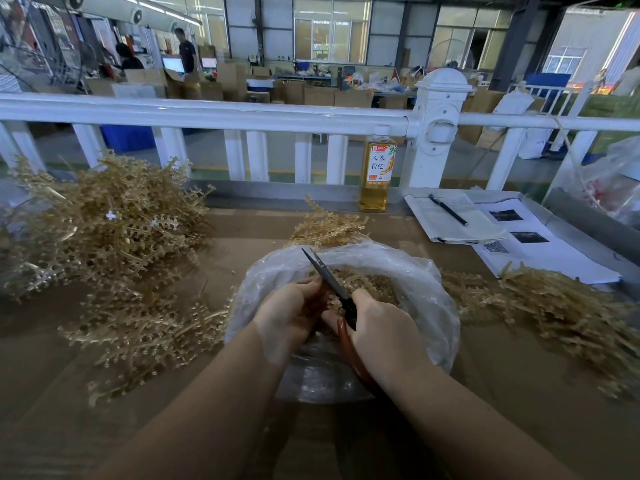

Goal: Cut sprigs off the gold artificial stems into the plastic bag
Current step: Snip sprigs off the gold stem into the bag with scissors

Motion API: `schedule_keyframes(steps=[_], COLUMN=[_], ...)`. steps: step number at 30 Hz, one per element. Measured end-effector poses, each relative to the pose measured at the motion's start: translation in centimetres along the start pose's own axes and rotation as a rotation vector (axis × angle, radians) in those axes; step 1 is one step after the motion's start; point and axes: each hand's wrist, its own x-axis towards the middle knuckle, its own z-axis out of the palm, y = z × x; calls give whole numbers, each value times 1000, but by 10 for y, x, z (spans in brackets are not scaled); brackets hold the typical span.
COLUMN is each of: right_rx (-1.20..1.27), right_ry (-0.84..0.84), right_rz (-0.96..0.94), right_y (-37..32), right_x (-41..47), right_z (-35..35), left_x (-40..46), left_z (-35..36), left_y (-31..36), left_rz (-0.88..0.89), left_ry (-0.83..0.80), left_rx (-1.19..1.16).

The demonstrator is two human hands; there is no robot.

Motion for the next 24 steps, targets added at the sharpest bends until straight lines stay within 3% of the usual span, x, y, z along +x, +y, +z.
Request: schedule_keyframes(steps=[24], right_rx=[-21], right_ry=[-15], right_rz=[9], right_y=[1], right_x=[3], right_z=[-4], left_x=[-3], left_z=[-1], left_y=[0], left_rz=[-7], left_ry=[-22], left_rx=[-2])
